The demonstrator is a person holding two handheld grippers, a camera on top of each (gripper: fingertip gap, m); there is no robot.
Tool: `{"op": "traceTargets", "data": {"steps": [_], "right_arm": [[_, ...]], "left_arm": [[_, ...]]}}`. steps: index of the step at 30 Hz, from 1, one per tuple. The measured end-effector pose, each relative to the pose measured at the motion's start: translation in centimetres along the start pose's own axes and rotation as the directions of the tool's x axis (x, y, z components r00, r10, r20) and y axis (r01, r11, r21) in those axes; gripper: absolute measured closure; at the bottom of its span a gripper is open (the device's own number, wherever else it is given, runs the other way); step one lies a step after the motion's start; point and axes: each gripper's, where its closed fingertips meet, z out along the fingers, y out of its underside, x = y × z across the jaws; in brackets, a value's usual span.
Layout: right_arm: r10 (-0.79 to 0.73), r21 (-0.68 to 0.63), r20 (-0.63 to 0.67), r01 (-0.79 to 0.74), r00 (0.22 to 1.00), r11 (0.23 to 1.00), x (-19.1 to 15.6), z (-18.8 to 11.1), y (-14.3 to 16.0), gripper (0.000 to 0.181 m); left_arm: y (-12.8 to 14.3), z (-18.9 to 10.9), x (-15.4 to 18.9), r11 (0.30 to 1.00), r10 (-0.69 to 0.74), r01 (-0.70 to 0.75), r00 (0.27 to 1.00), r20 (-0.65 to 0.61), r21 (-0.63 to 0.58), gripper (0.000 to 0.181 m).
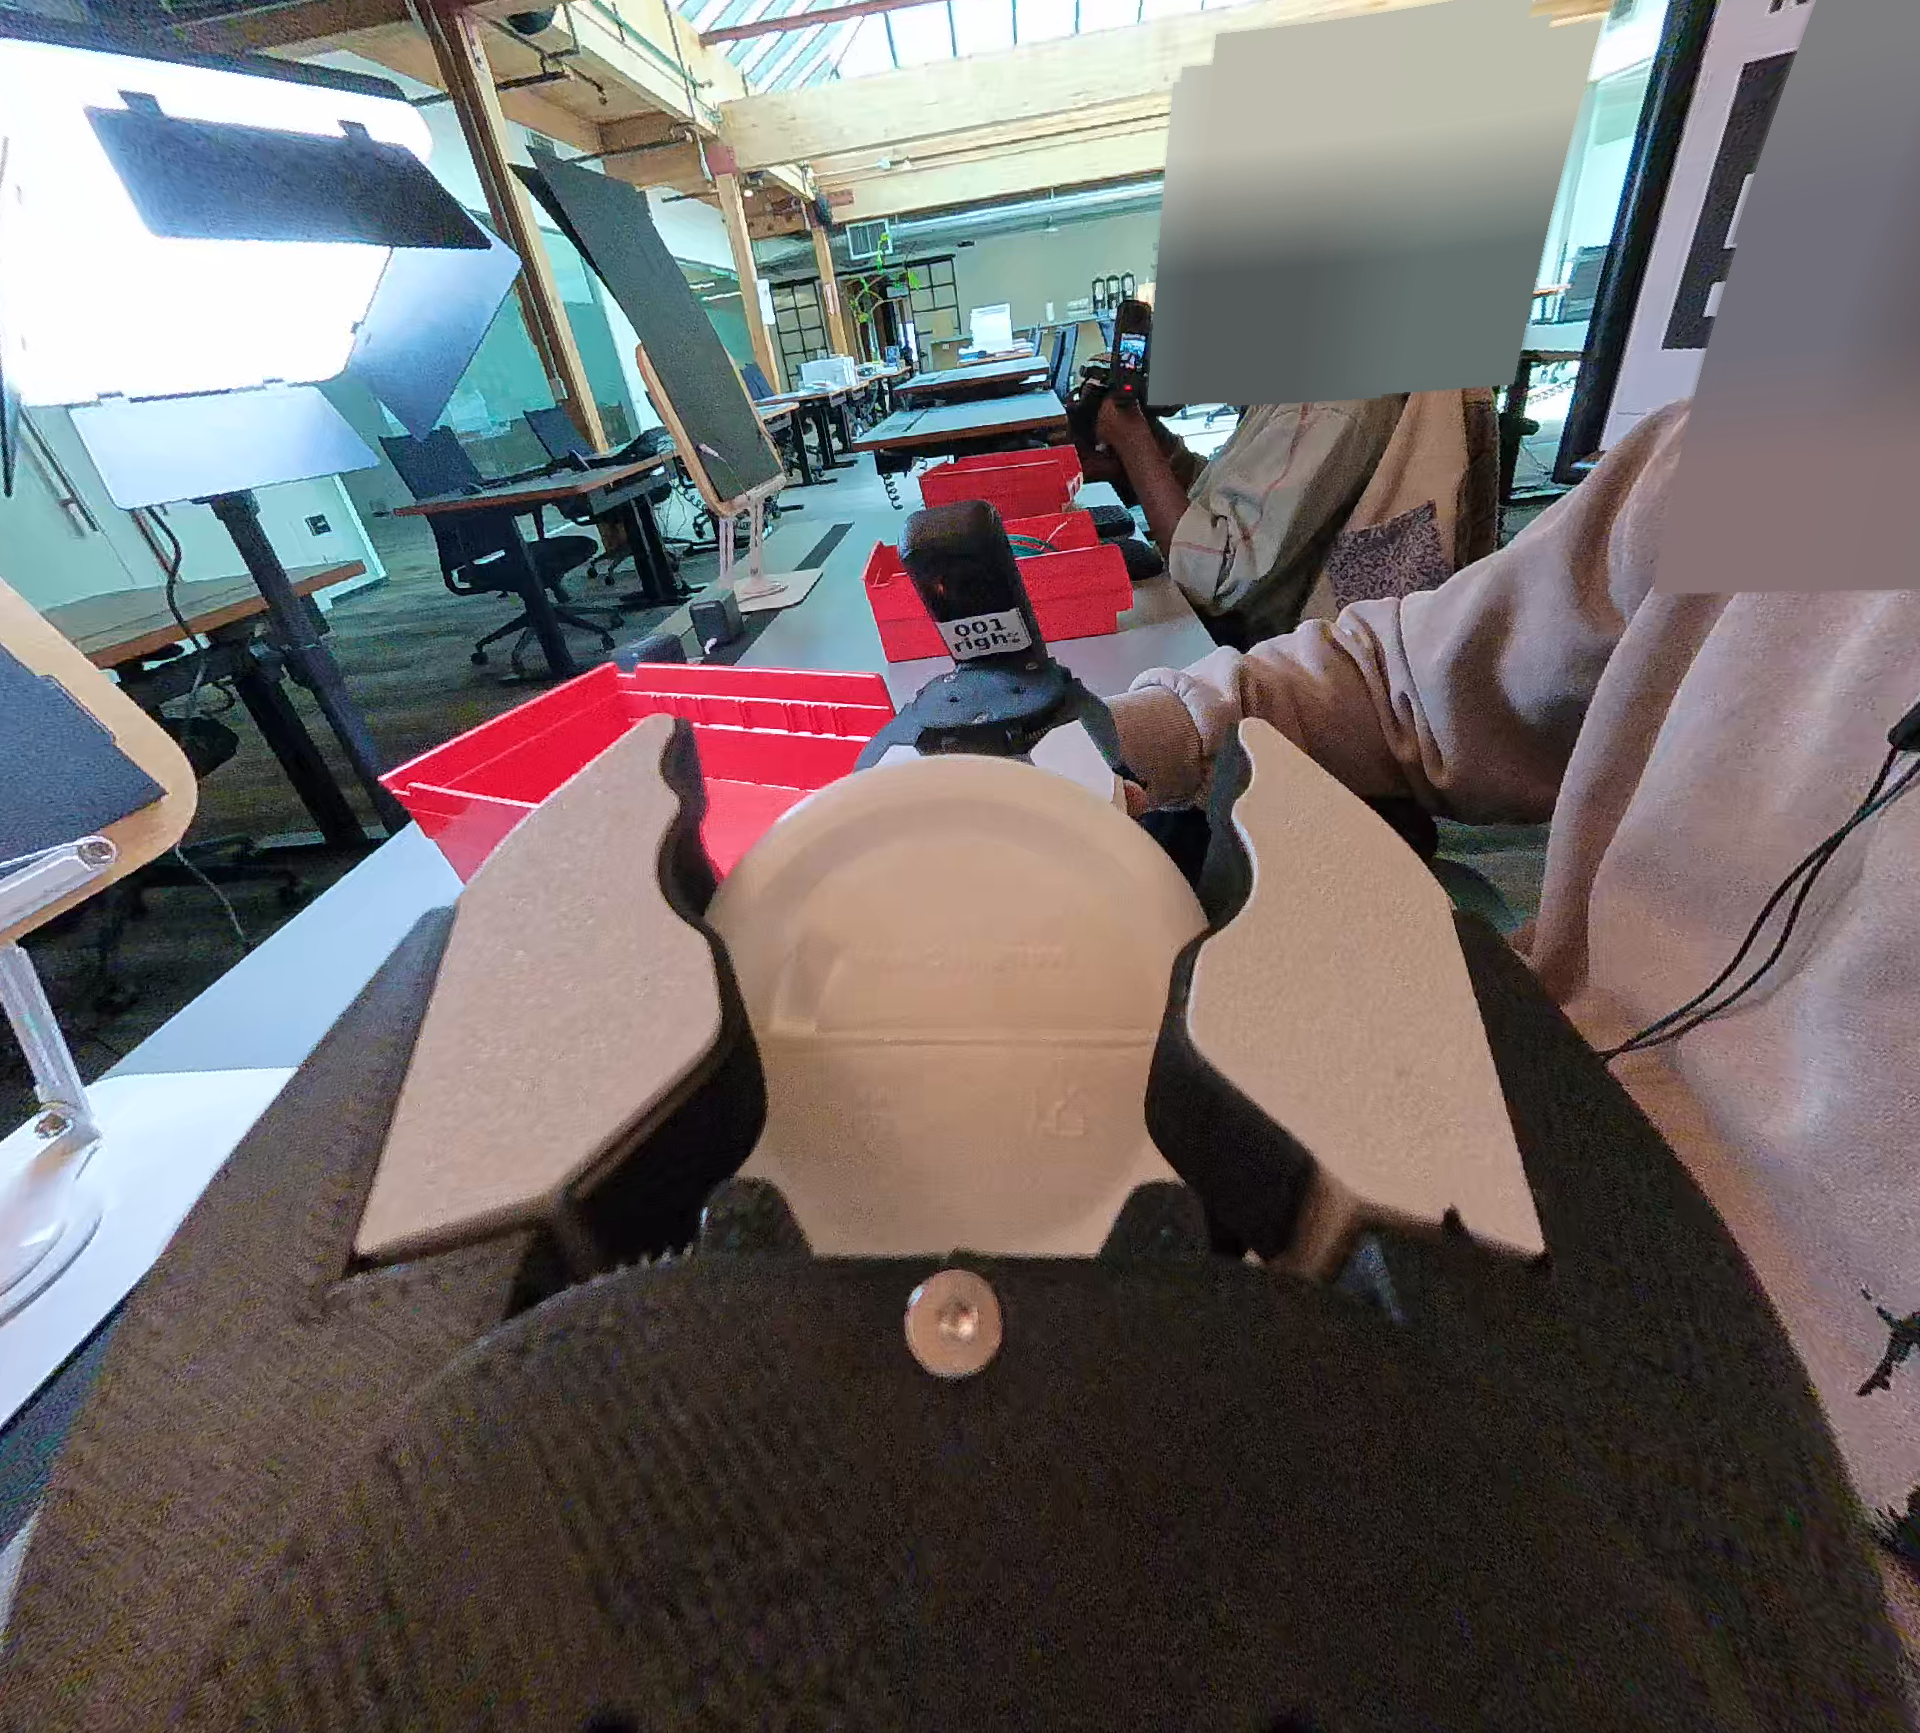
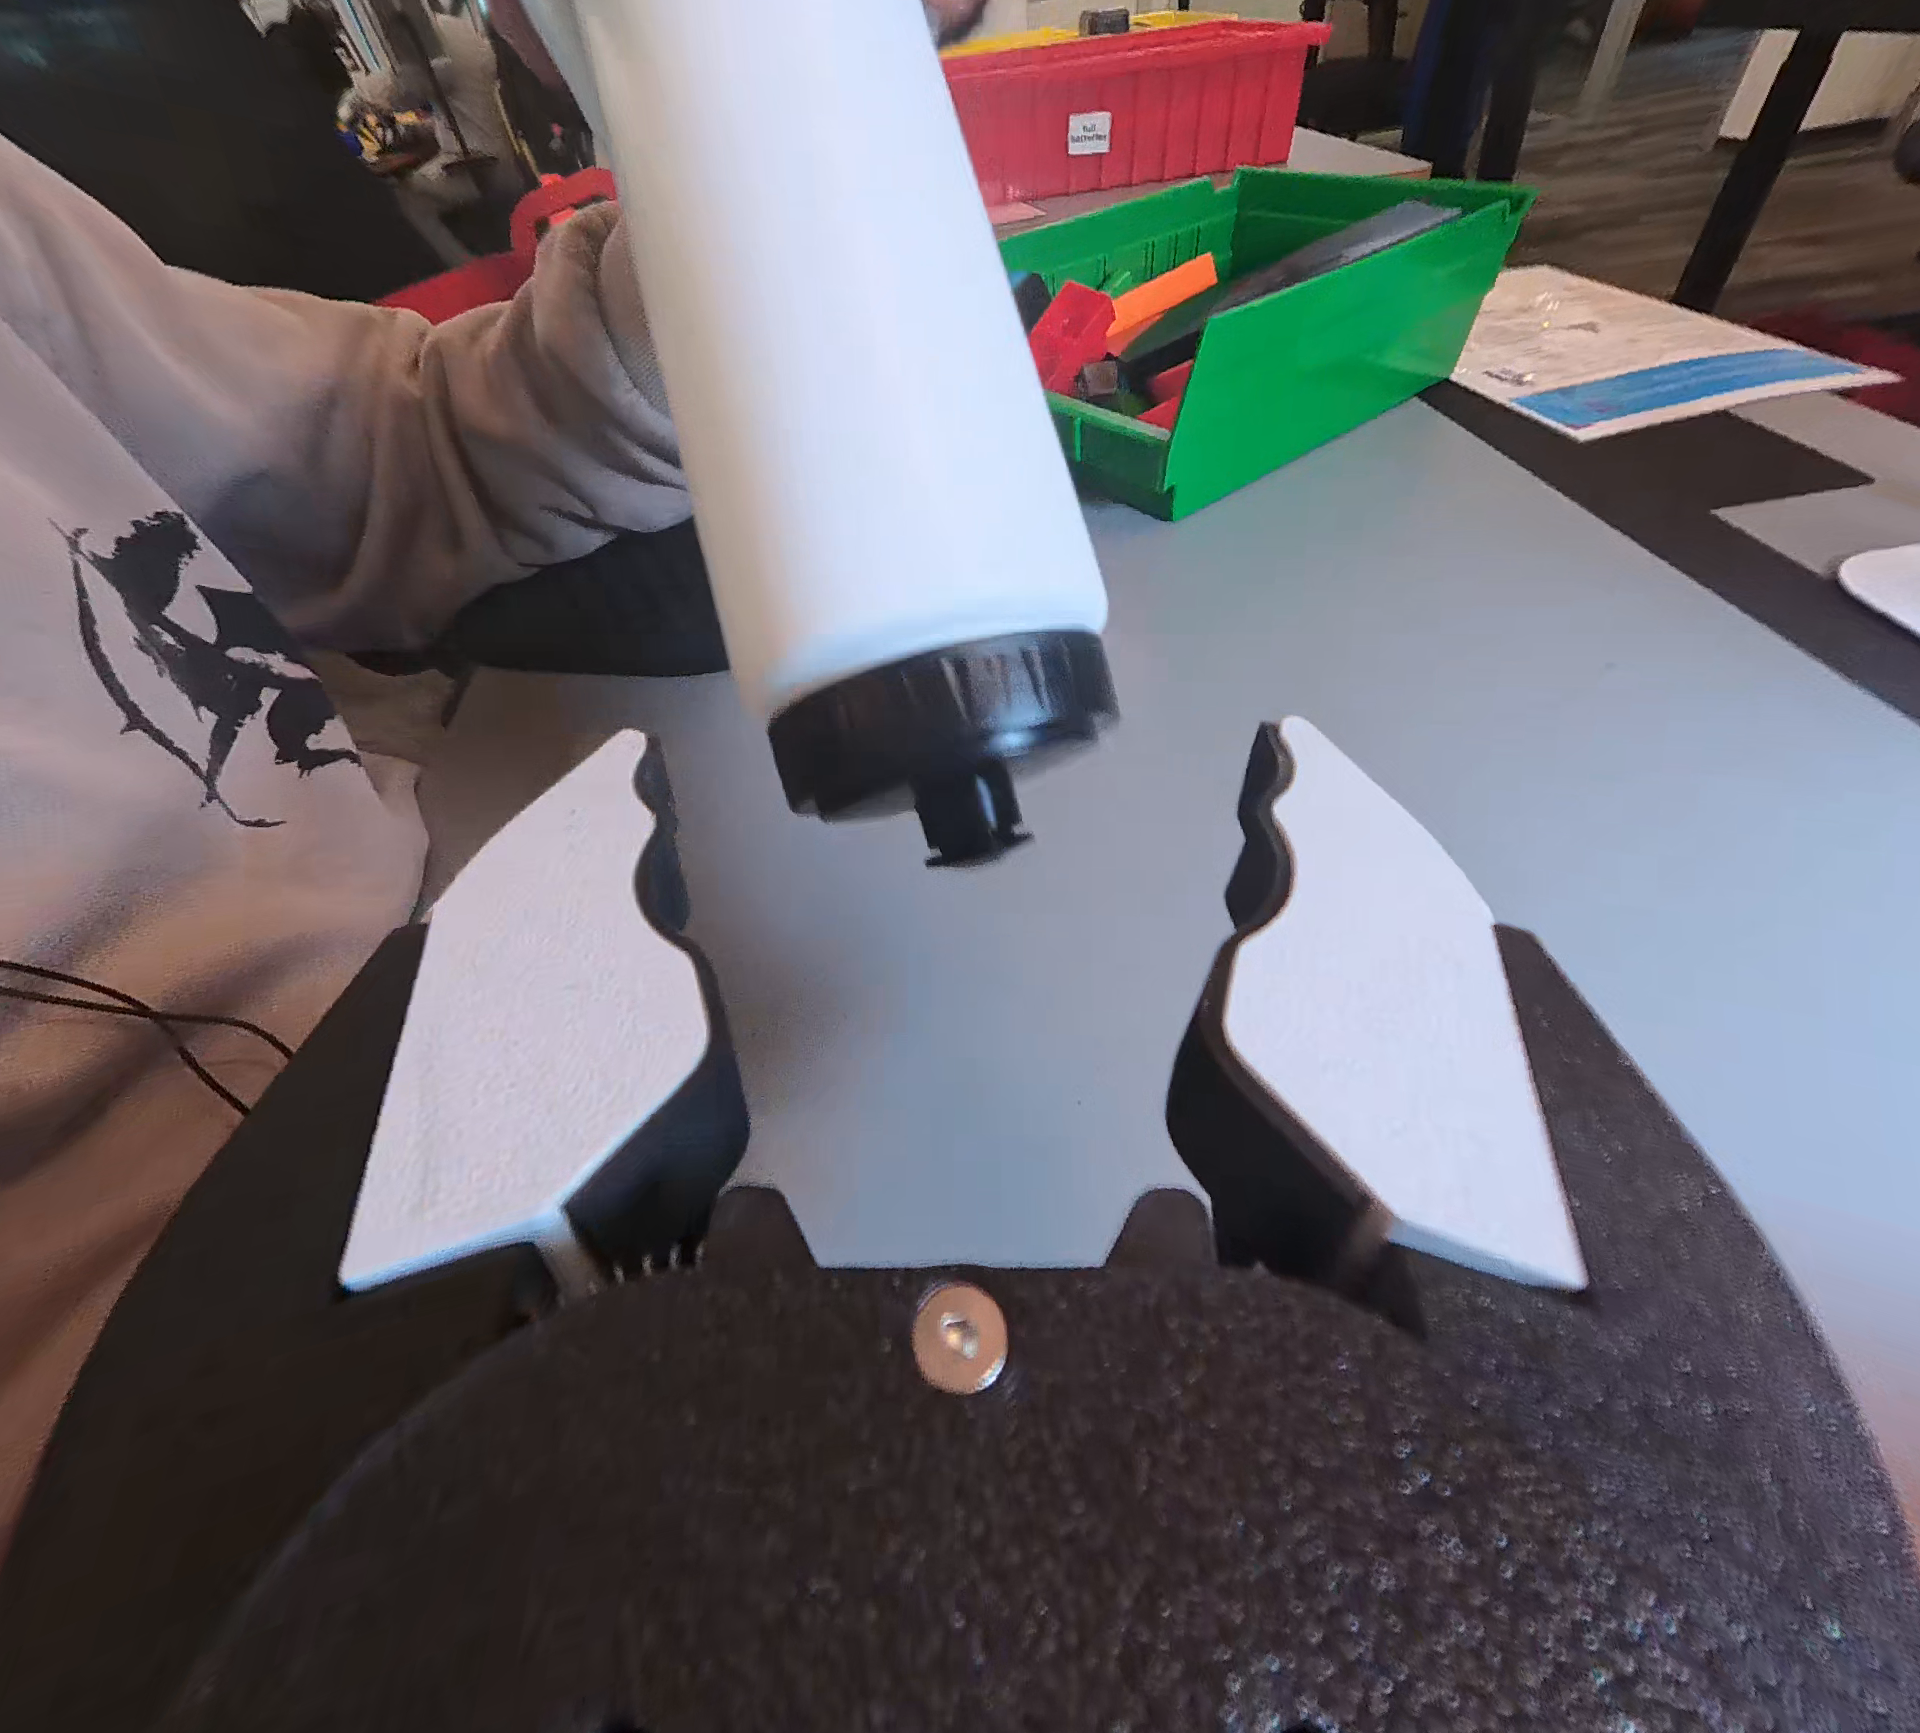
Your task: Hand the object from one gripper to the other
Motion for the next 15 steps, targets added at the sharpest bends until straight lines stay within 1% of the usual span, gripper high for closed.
{"op": "traceTargets", "data": {"steps": [2,4,9,10,11,12,15], "right_arm": [[0.060,0.008,0.032,-0.061,0.998,0.998,0.1,0.1,0.8,0.077],[0.118,0.026,0.093,-0.121,0.989,0.992,-0.5,0.5,1.1,0.077],[0.200,0.088,0.245,-0.227,0.949,0.970,-2.7,1.7,0.1,0.079],[0.216,0.100,0.273,-0.251,0.937,0.963,-3.1,1.8,-0.2,0.084],[0.216,0.122,0.297,-0.262,0.930,0.957,-3.6,1.7,-0.6,0.096],[0.211,0.150,0.309,-0.267,0.927,0.952,-3.8,1.5,-1.1,0.101],[0.194,0.175,0.316,-0.258,0.929,0.950,-3.9,0.4,-2.3,0.104]], "left_arm": [[-0.5,-0.2,0.2,1.000,-0.001,0.001,1.000,-0.007,0.020,0.088],[-0.9,-0.1,0.5,0.999,-0.009,0.010,1.000,-0.020,0.039,0.088],[-1.7,0.3,1.2,0.998,0.010,-0.007,0.999,-0.048,0.065,0.088],[-2.0,0.4,1.3,0.997,0.017,-0.012,0.998,-0.053,0.077,0.088],[-2.2,0.5,1.4,0.996,0.024,-0.019,0.998,-0.058,0.084,0.088],[-2.4,0.5,1.5,0.996,0.032,-0.027,0.998,-0.060,0.088,0.088],[-2.6,0.1,1.5,0.995,0.045,-0.039,0.997,-0.064,0.092,0.088]]}}
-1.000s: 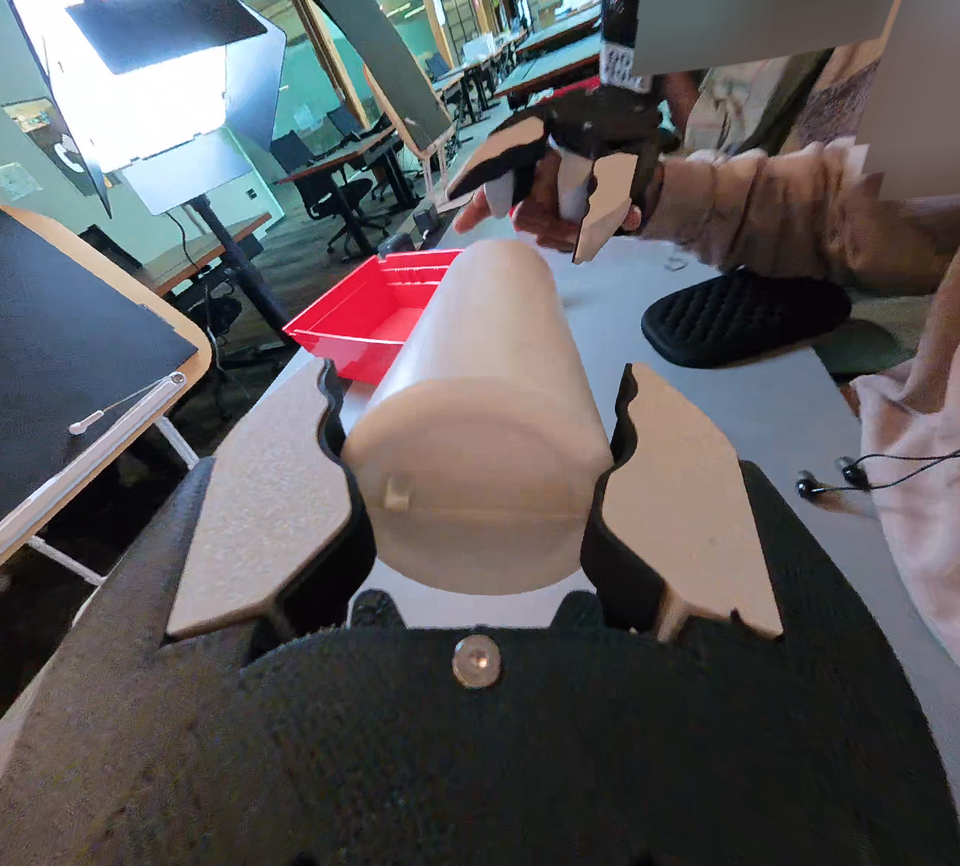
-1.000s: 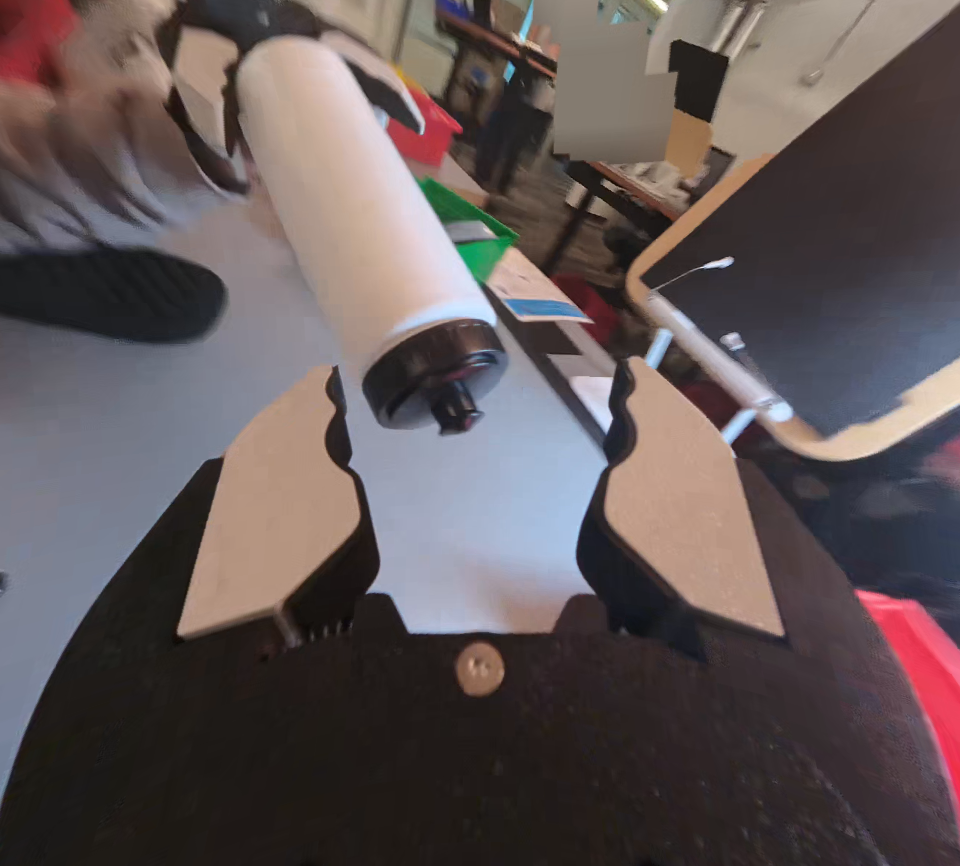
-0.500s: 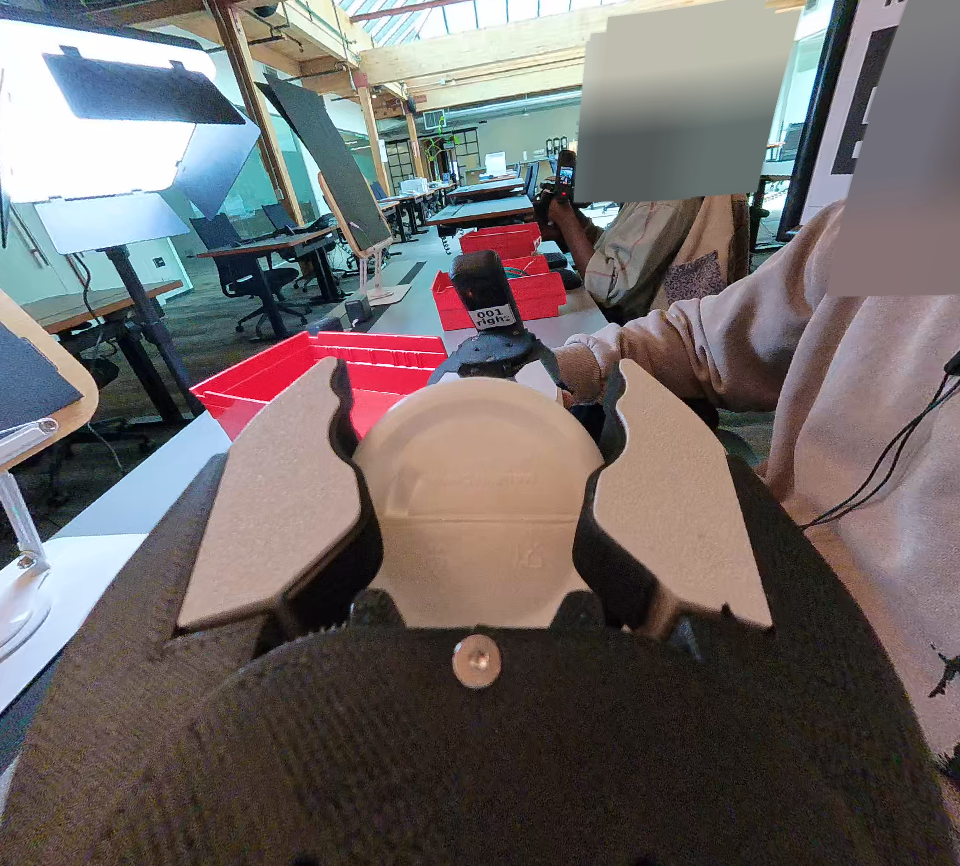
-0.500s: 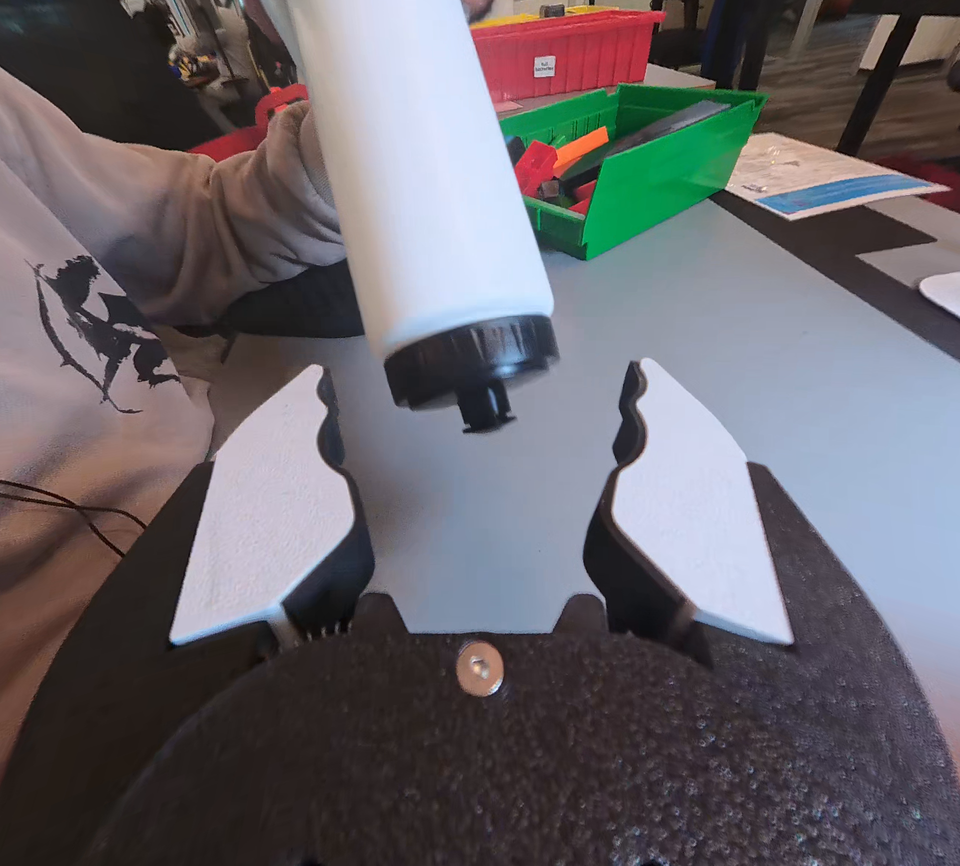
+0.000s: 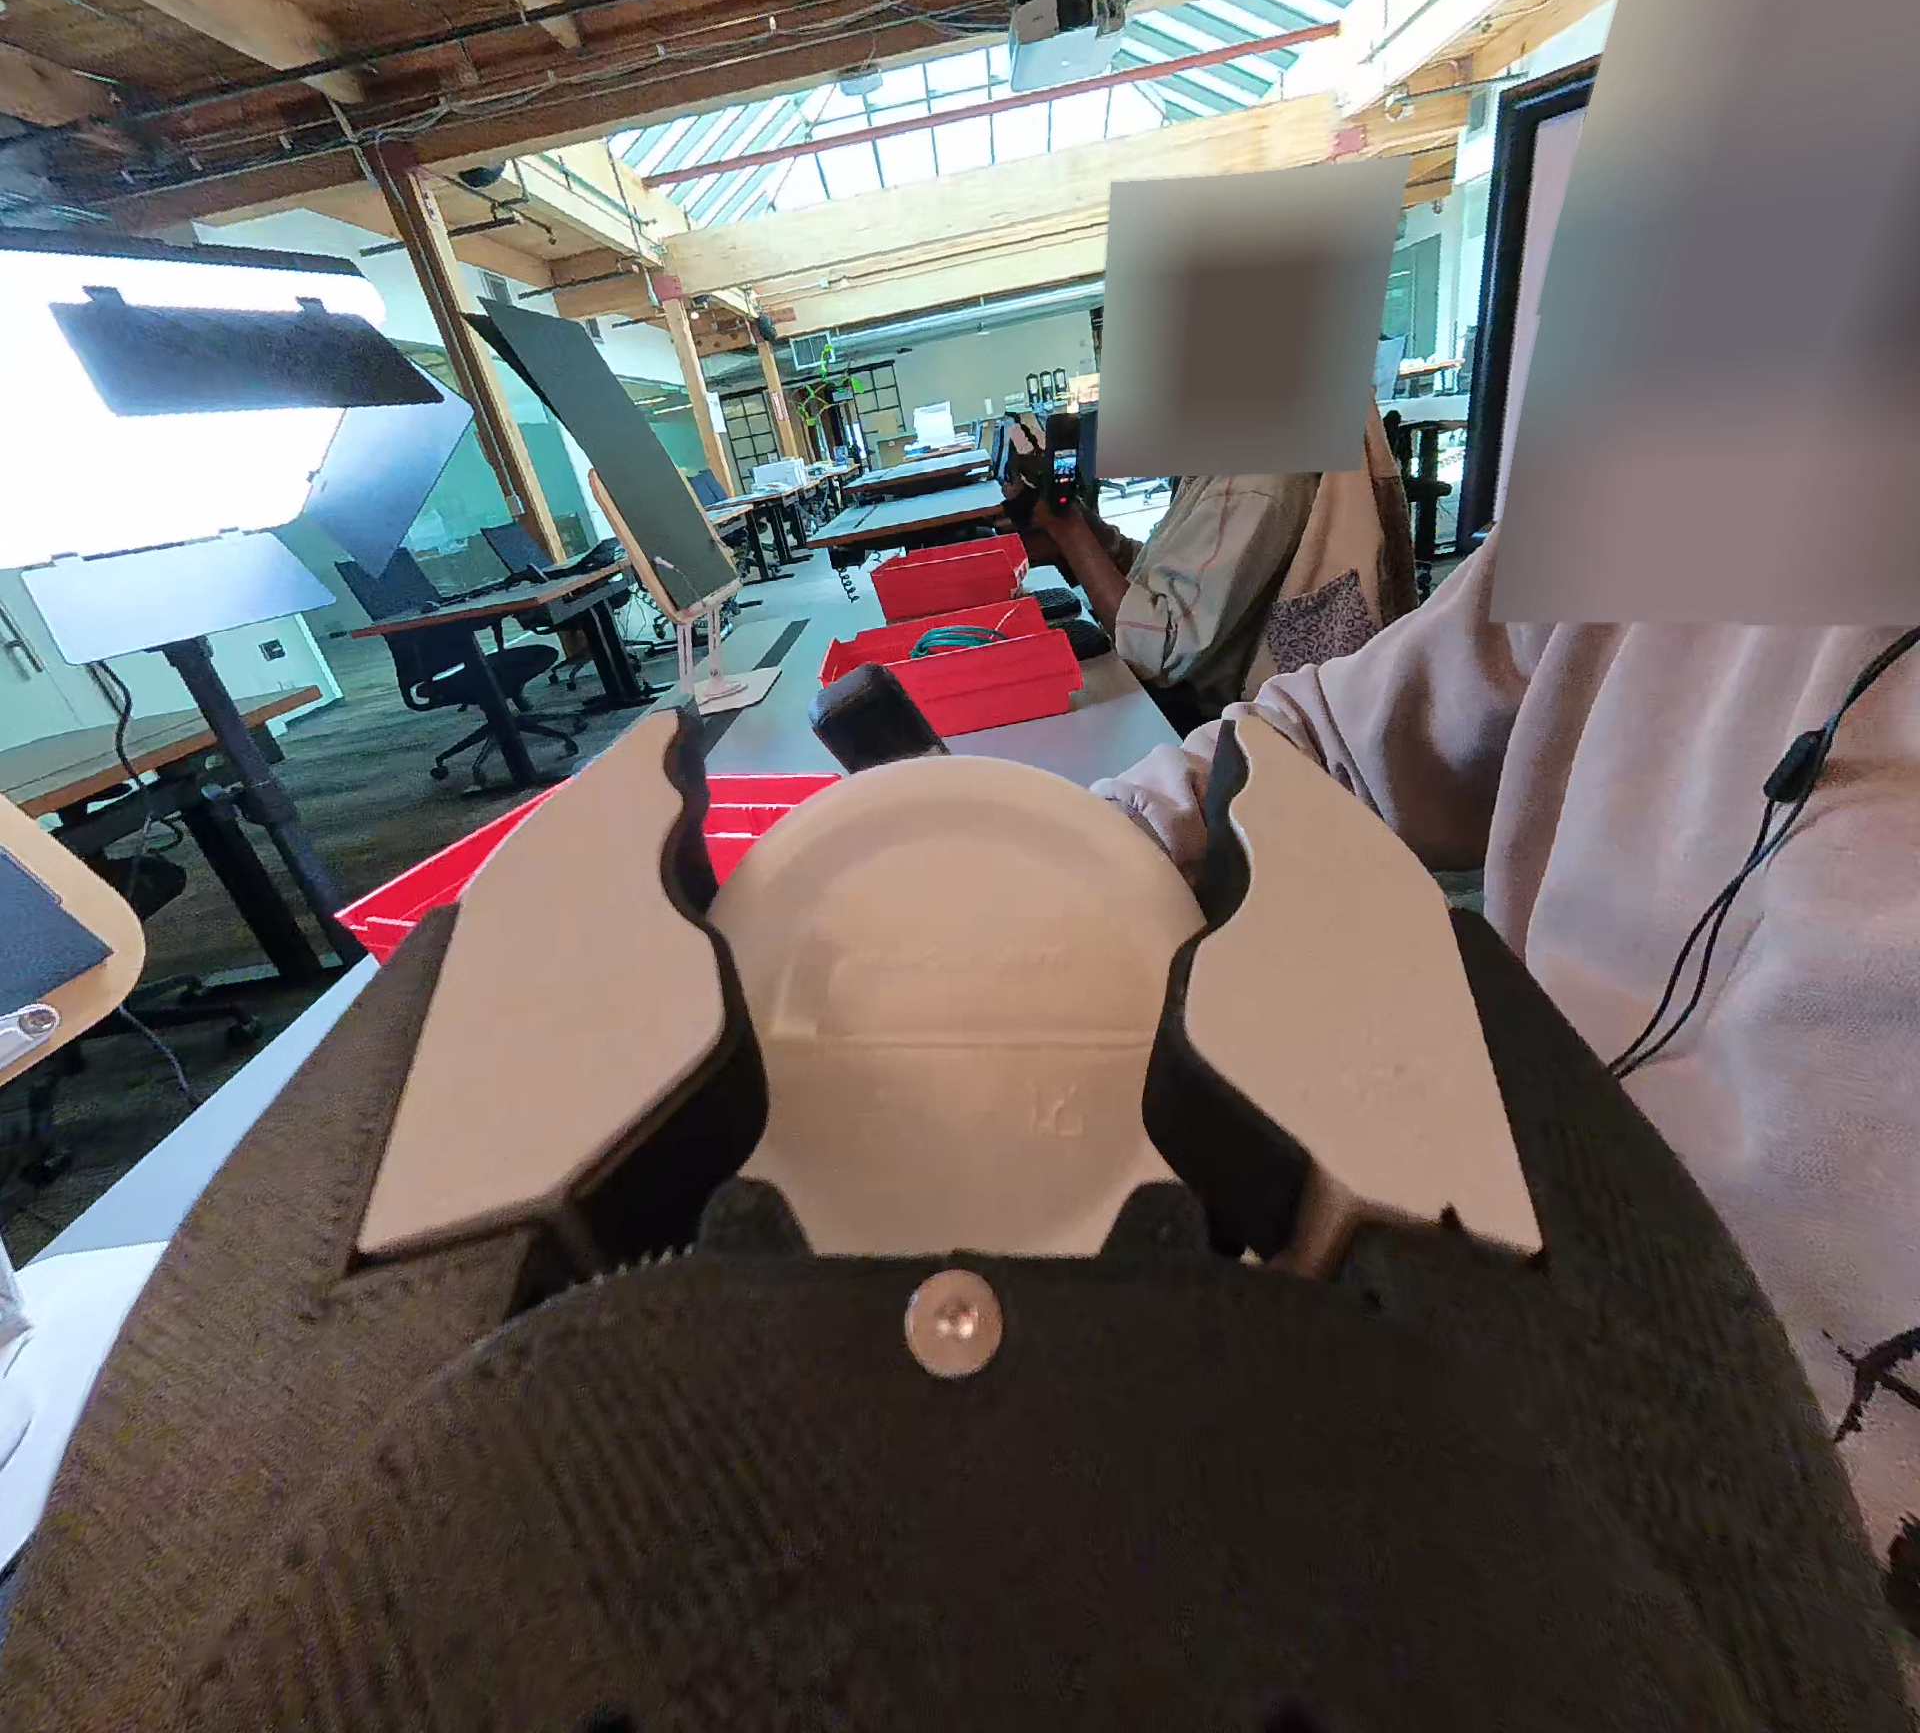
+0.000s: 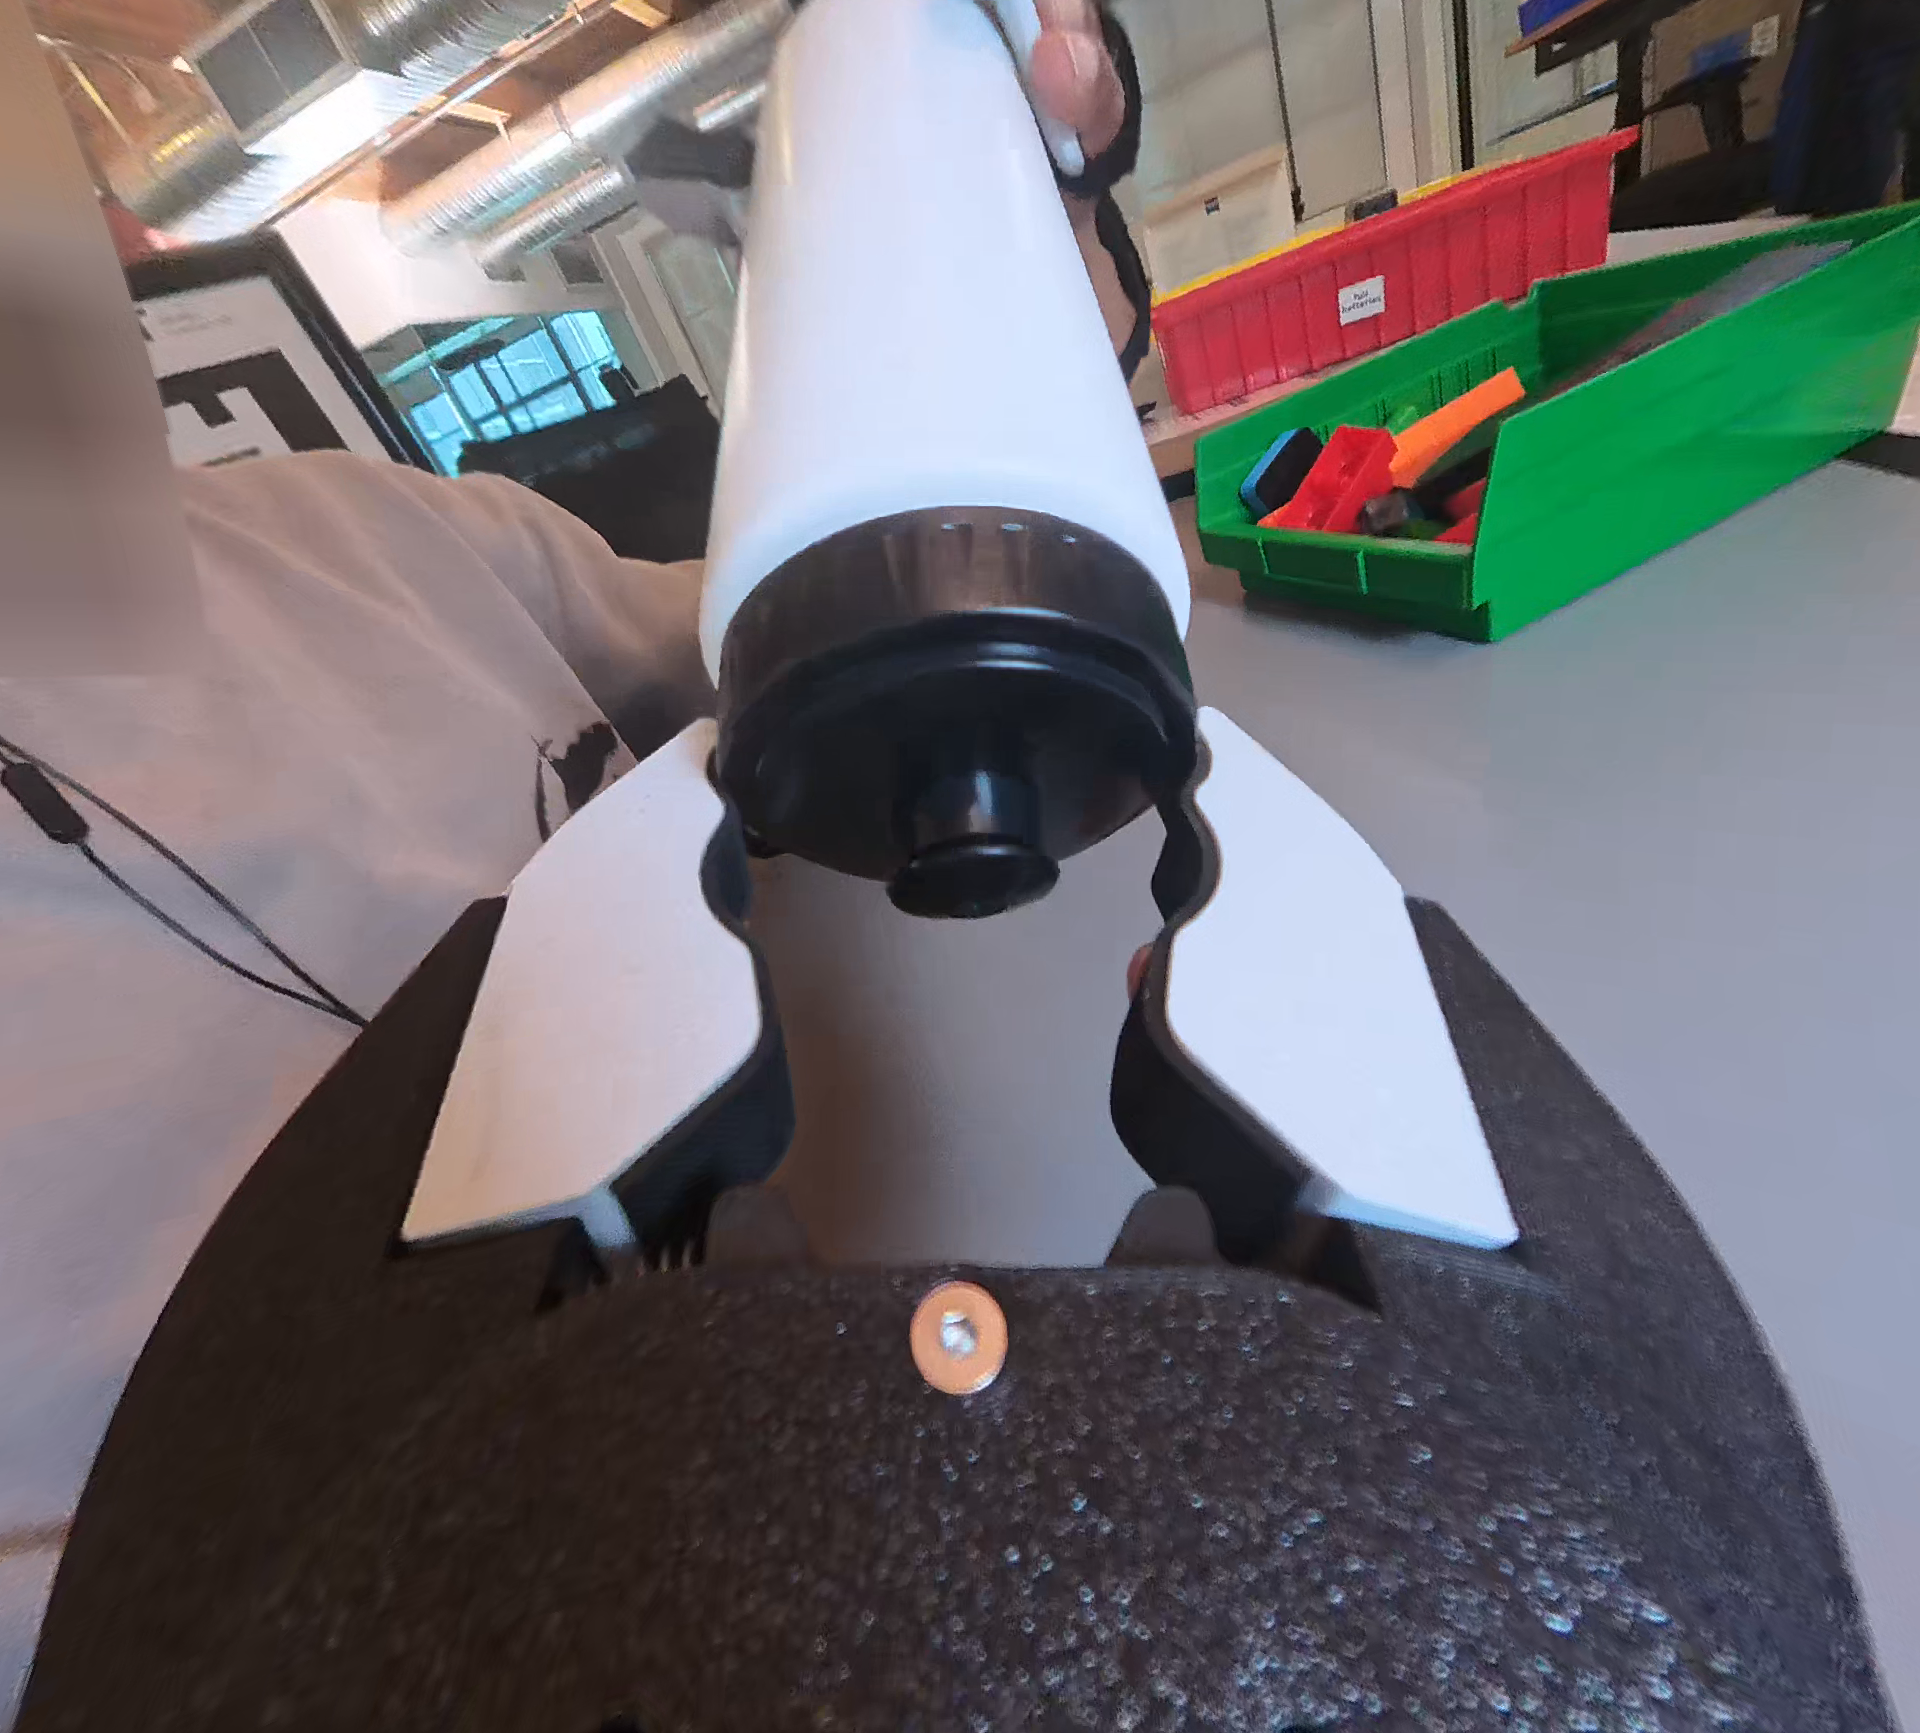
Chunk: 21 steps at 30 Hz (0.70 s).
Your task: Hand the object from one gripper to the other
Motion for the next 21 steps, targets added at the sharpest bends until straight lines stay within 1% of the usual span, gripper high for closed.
{"op": "traceTargets", "data": {"steps": [2,4,7,10,12,15,17,21], "right_arm": [[-0.022,0.018,-0.039,0.023,0.999,1.000,-0.1,-0.8,-1.4,0.105],[-0.103,-0.016,-0.110,0.102,0.989,0.995,0.0,-1.7,-2.3,0.105],[-0.201,-0.046,-0.193,0.196,0.960,0.980,-0.5,-3.4,-4.5,0.106],[-0.336,-0.143,-0.264,0.308,0.904,0.941,-1.1,-4.4,-6.0,0.106],[-0.412,-0.201,-0.297,0.366,0.861,0.909,-1.3,-4.5,-6.5,0.107],[-0.469,-0.270,-0.316,0.396,0.825,0.878,-1.1,-4.3,-7.0,0.107],[-0.514,-0.358,-0.312,0.403,0.799,0.842,-0.4,-4.0,-6.9,0.107],[-0.605,-0.487,-0.265,0.437,0.751,0.756,-0.1,-2.9,-7.5,0.108]], "left_arm": [[0.5,-0.2,-0.3,0.999,0.016,-0.016,1.000,0.013,-0.028,0.089],[1.5,-0.2,-0.6,0.996,0.028,-0.026,0.999,0.021,-0.083,0.089],[3.8,-0.2,-1.1,0.974,0.069,-0.058,0.997,0.039,-0.220,0.091],[6.5,0.0,-1.9,0.934,0.110,-0.078,0.991,0.071,-0.348,0.095],[8.5,-0.1,-2.5,0.912,0.082,-0.041,0.993,0.083,-0.409,0.097],[11.5,-0.2,-3.2,0.895,0.010,0.040,0.994,0.110,-0.444,0.098],[13.3,-0.4,-3.9,0.878,0.005,0.060,0.991,0.134,-0.476,0.098],[15.2,-0.8,-4.6,0.849,0.013,0.075,0.987,0.162,-0.523,0.098]]}}
